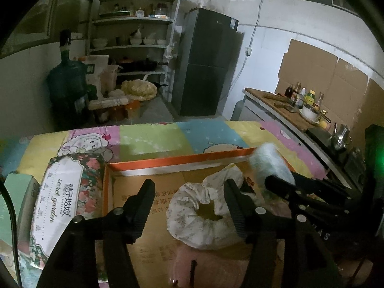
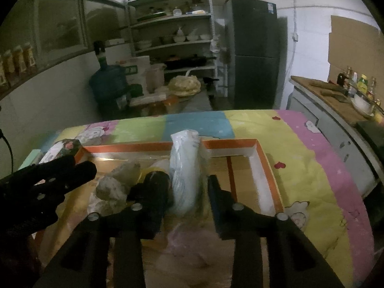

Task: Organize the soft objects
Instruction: 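Lower both items into the box and open both tools, then withdraw both tools from the box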

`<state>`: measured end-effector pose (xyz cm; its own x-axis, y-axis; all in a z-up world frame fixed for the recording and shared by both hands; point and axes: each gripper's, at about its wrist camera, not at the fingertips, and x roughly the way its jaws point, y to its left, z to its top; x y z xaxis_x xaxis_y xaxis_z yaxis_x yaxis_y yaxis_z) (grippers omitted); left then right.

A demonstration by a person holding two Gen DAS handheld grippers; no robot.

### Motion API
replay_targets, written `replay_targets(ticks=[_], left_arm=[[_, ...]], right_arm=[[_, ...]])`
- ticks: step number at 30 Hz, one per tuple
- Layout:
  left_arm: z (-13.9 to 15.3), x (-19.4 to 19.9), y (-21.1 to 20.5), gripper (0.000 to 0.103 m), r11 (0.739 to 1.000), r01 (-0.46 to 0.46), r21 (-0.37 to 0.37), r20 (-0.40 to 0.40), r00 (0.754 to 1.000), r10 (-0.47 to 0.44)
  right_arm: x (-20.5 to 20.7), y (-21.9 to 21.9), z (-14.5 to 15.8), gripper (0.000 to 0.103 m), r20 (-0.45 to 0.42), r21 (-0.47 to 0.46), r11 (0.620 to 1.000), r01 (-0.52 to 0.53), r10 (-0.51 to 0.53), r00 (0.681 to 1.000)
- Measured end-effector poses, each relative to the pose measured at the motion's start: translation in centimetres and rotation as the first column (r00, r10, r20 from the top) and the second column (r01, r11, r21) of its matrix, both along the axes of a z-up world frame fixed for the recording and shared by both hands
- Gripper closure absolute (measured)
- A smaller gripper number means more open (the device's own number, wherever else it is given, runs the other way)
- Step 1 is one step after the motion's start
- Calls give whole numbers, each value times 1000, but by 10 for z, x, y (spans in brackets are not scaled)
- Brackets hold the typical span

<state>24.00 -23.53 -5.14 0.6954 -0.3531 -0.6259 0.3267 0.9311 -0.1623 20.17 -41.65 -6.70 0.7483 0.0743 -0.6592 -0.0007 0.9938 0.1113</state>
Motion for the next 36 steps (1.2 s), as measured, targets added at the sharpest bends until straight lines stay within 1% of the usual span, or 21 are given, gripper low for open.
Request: replay_targets(ticks=[1,2,9,15,17,22,25,26,36], left_arm=[[1,-1,0,41,1000,-1,0,2,1000,1],[1,-2,0,39,1000,-2,-1,4,1000,2],[7,-6,3,39,1000,-10,-1,19,1000,10],[13,-14,9,34,1000,-18,5,37,999,18],[15,-17,10,34,1000,-22,6,43,999,22],[21,-23,17,33,1000,-30,5,56,998,30],[25,-28,22,27,999,-33,4,68,997,32],[26,-30,24,27,999,-34,4,72,997,34],[36,-47,42,27,999,-52,0,99,994,52]], right_arm=[[0,0,0,61,0,2,1000,-2,2,1000],[0,1,0,60,1,3,1000,-3,3,1000],[-5,3,5,60,13,17,1000,2,-2,1000],[-11,5,11,58,27,27,1000,5,-6,1000],[-14,6,14,52,35,30,1000,5,-6,999],[-21,10,21,50,51,32,999,6,-8,999],[-26,13,25,45,61,35,999,11,-13,998],[-29,14,26,44,64,38,999,12,-15,998],[-46,28,39,41,82,50,999,12,-16,996]])
